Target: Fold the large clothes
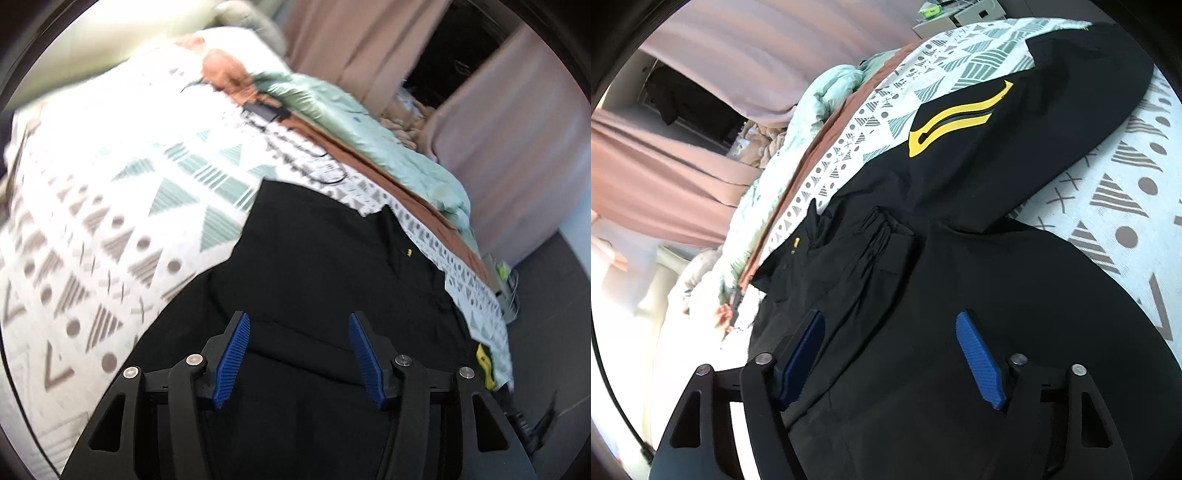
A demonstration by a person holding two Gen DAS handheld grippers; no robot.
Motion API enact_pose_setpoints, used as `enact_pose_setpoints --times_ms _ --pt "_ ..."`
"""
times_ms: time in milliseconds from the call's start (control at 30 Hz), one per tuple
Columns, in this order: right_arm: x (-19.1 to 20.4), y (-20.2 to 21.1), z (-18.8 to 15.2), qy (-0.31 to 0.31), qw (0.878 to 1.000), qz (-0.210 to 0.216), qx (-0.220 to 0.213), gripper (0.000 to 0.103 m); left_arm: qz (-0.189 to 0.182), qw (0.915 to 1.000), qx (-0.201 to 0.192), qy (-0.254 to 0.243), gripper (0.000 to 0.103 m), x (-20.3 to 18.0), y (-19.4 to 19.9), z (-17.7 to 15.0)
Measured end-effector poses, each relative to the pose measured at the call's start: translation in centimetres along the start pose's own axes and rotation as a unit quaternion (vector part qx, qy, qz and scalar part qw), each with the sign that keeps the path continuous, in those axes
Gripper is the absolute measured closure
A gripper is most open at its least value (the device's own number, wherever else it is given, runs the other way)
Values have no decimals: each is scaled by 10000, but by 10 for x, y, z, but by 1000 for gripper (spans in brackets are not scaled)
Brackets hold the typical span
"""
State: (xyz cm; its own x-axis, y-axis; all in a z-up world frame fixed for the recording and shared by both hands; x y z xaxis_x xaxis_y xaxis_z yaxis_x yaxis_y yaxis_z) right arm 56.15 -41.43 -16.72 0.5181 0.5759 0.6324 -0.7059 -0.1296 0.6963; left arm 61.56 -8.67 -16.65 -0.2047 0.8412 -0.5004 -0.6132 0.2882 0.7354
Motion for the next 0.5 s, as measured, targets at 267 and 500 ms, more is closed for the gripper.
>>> enact_pose_setpoints --times_ms 267,500 --pt "13 -27 -15 261 9994 -217 58 44 110 9998 149 120 60 41 0 -1" --pt "8 -48 -13 119 9997 -53 198 44 367 9990 245 34 62 66 -18 6"
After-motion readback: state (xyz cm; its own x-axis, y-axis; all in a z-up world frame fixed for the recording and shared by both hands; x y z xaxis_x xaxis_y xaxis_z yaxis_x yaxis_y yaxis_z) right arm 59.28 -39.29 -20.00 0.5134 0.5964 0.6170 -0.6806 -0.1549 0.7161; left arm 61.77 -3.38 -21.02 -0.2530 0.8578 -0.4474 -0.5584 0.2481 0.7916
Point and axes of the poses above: each gripper's, at about its wrist camera, not at the fingertips, and y roughly against the way its jaws point, x to its left, z to its top, the point moved 9 cm from there along -y, roughly the way its jaws point, and after that the axes turned 5 degrees about x, right-handed, at the moved point
